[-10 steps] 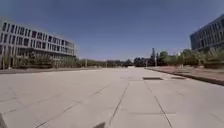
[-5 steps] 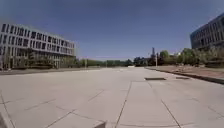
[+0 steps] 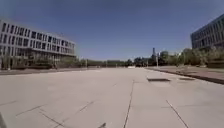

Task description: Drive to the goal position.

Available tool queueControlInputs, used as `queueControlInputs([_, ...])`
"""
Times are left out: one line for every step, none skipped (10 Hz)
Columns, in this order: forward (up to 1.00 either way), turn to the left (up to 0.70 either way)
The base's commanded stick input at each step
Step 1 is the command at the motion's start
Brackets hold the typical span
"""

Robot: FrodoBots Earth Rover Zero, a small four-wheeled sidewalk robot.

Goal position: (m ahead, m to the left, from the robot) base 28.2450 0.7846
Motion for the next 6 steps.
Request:
queueControlInputs([0.70, -0.07])
queueControlInputs([0.70, -0.35])
queueControlInputs([0.70, -0.35])
queueControlInputs([0.70, -0.35])
queueControlInputs([0.70, -0.35])
queueControlInputs([0.70, -0.35])
